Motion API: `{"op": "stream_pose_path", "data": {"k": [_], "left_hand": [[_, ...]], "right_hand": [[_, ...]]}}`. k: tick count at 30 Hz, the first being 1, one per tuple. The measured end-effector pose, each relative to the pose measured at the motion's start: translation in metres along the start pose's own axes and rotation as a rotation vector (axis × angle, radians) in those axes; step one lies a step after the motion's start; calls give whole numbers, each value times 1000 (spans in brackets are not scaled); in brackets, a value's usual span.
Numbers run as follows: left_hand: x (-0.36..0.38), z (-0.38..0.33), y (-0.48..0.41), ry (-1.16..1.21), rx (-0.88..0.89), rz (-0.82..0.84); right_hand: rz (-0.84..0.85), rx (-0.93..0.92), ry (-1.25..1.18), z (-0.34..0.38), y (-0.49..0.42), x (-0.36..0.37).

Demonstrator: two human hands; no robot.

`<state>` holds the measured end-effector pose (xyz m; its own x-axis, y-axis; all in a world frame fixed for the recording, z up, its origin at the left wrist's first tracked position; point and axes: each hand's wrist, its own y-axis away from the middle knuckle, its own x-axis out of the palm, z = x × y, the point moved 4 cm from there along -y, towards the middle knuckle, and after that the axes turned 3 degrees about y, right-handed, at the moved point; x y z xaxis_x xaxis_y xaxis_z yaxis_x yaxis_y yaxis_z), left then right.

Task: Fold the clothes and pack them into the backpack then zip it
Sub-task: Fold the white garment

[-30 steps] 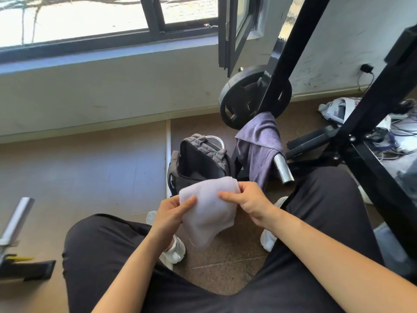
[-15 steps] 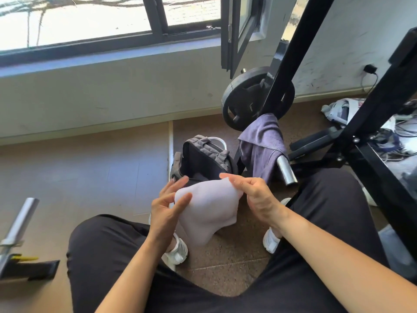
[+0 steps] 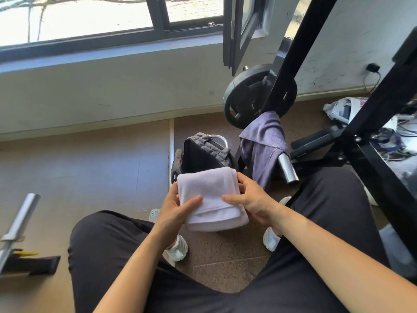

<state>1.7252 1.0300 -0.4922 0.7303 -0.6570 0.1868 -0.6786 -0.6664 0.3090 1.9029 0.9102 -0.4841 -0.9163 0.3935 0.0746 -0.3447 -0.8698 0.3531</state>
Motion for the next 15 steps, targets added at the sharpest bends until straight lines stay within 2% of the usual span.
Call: {"op": "stream_pose_path", "data": {"k": [5,11,13,15], "left_hand": [[0,2,0,39,-91,-87],[5,6,3,147,-308,151],[5,6,3,160,-285,139],[3,4,1,174,-235,115]], "right_hand": [[-1,-58,-57,6,1,1],[10,-122,-117,11,5,1],[-40,-101,-118,9,3,0],[-64,9,-194,4,0,-3]]}}
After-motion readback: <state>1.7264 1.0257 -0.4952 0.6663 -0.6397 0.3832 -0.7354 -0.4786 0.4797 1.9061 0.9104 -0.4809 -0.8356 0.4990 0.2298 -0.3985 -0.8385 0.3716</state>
